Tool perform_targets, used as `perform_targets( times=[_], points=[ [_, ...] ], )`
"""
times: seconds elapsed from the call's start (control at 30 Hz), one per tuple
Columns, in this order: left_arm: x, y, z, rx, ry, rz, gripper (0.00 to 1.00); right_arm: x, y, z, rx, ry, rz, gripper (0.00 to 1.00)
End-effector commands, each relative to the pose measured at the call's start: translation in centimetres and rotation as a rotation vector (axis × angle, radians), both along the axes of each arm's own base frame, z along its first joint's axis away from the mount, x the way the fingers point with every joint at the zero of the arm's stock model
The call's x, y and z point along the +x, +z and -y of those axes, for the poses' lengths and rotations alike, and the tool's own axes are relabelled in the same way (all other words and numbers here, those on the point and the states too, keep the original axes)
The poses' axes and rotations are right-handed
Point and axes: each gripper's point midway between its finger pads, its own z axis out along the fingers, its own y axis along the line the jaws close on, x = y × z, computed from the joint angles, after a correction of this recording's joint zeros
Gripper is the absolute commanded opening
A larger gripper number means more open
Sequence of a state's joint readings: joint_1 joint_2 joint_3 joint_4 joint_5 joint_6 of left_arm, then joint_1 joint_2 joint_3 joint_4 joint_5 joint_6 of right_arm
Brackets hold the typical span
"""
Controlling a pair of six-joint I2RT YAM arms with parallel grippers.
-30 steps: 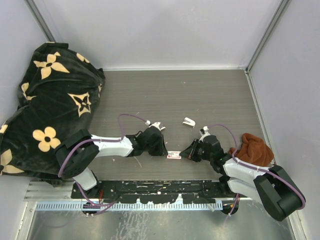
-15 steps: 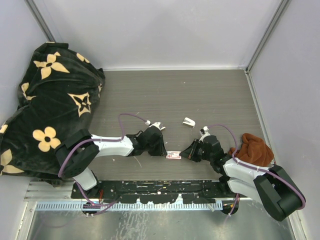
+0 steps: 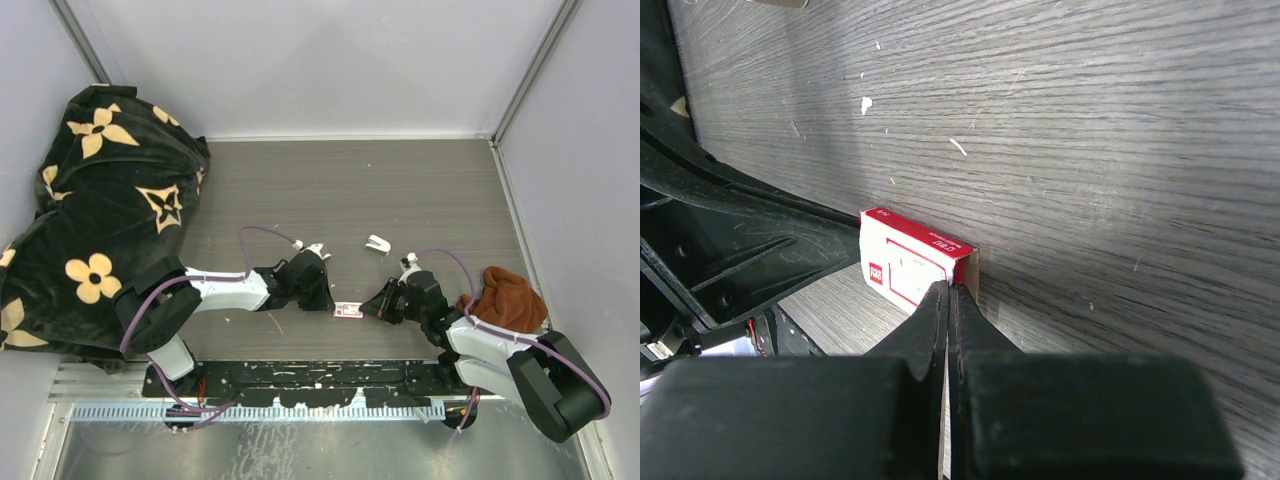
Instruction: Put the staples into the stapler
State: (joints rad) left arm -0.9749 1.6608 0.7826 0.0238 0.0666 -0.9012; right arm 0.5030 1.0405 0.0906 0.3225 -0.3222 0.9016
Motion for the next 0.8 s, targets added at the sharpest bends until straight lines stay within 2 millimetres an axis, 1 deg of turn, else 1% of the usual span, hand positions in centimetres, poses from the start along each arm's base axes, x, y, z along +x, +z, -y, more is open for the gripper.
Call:
perform_targets(
  times=[0.0, 0.23, 0.4, 0.57, 0.77],
  points=[
    [-0.4, -1.2, -0.1, 0.034, -0.01, -0.019, 0.0, 0.4, 0.1, 0.2, -0.006, -0.021, 0.027, 0.01],
    [-0.3, -1.0, -0.1, 0.035, 0.0, -0.018, 0.0, 0.6, 0.1, 0.6, -0.02, -0.043, 0.031, 0.01],
    [0.2, -0.9, -1.2, 0.087, 0.021, 0.012, 0.0, 0.7, 0.0, 1.2, -0.049, -0.071, 0.03, 0.01],
    [0.3, -0.8, -1.7, 0.11, 0.021, 0.025, 0.0, 0.6, -0.2, 1.6, -0.067, -0.087, 0.024, 0.01],
    [0.3, -0.6, -1.5, 0.102, 0.021, 0.025, 0.0, 0.5, -0.5, 1.7, -0.073, -0.088, 0.012, 0.0]
  ],
)
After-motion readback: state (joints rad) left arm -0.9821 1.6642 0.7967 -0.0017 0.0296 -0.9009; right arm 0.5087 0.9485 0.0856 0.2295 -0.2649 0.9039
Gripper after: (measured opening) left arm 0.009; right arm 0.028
